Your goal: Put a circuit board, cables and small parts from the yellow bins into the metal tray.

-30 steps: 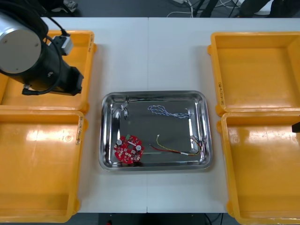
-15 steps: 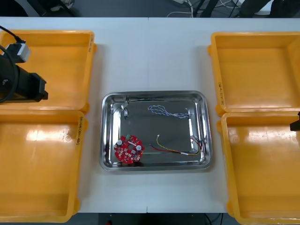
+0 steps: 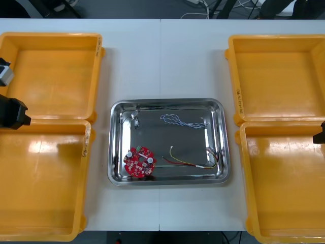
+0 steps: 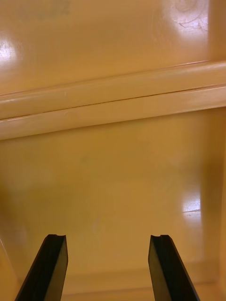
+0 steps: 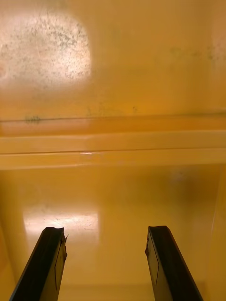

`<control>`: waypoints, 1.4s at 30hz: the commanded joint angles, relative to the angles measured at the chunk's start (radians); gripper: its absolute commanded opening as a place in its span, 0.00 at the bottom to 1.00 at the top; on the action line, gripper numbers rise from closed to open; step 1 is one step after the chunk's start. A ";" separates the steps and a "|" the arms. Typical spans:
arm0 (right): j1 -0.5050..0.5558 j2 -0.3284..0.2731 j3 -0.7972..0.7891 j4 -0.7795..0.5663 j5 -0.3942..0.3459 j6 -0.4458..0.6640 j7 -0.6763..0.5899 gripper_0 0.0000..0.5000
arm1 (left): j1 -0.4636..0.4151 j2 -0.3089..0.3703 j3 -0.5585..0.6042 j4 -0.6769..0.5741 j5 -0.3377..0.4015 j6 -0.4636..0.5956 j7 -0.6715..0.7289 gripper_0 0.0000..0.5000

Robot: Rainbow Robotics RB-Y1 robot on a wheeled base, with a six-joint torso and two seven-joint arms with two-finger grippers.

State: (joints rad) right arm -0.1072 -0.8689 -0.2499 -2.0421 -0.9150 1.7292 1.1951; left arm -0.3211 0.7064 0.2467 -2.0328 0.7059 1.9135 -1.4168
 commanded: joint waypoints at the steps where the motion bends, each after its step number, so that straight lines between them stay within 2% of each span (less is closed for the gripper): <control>1: 0.009 -0.012 0.006 -0.004 0.010 0.007 0.024 1.00 | 0.068 0.042 0.040 -0.033 0.014 -0.016 -0.060 1.00; 7: 0.009 -0.012 0.006 -0.004 0.010 0.007 0.024 1.00 | 0.123 0.042 0.049 -0.035 0.017 -0.065 -0.080 1.00; 17: 0.009 -0.012 0.006 -0.004 0.010 0.007 0.024 1.00 | 0.162 0.042 0.066 -0.075 0.023 -0.083 -0.094 1.00; 24: 0.009 -0.012 0.006 -0.004 0.010 0.007 0.024 1.00 | 0.152 0.041 0.091 -0.083 0.037 -0.077 -0.106 1.00; 32: 0.009 -0.012 0.006 -0.004 0.010 0.007 0.024 1.00 | 0.099 0.048 0.098 -0.081 0.037 0.006 -0.111 1.00; 42: 0.009 -0.012 0.006 -0.004 0.010 0.007 0.024 1.00 | 0.068 0.068 0.103 -0.092 0.061 0.006 -0.100 1.00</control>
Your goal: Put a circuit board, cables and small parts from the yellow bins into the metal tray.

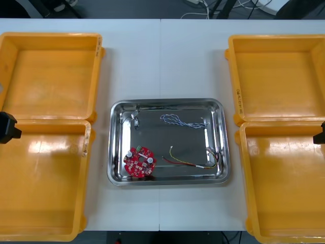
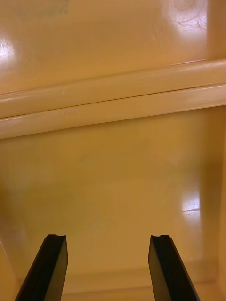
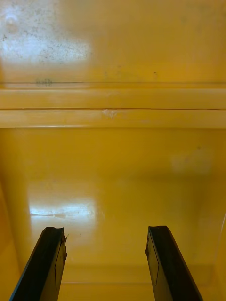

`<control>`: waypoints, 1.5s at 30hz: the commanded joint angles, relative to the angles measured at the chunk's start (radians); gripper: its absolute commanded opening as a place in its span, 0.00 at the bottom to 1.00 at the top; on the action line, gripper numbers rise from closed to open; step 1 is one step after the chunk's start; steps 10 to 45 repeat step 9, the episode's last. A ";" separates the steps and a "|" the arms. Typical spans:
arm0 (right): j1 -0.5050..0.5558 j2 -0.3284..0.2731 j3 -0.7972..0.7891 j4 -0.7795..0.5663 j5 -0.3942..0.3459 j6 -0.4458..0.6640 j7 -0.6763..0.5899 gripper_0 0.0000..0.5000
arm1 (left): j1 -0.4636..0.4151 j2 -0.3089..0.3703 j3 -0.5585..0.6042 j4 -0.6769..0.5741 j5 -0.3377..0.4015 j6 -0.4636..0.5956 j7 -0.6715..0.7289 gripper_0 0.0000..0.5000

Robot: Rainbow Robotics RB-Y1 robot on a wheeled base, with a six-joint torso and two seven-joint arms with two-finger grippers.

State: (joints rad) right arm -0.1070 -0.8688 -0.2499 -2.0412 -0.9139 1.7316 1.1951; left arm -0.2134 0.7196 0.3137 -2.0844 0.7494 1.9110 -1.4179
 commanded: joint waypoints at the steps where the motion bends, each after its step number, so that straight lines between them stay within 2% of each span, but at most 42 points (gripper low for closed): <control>1: 0.009 -0.012 0.006 -0.005 0.009 0.005 0.024 1.00 | -0.041 0.055 0.038 -0.040 0.018 0.009 -0.098 1.00; 45: 0.009 -0.012 0.006 -0.005 0.009 0.005 0.024 1.00 | -0.043 0.060 0.042 -0.065 0.025 0.009 -0.093 1.00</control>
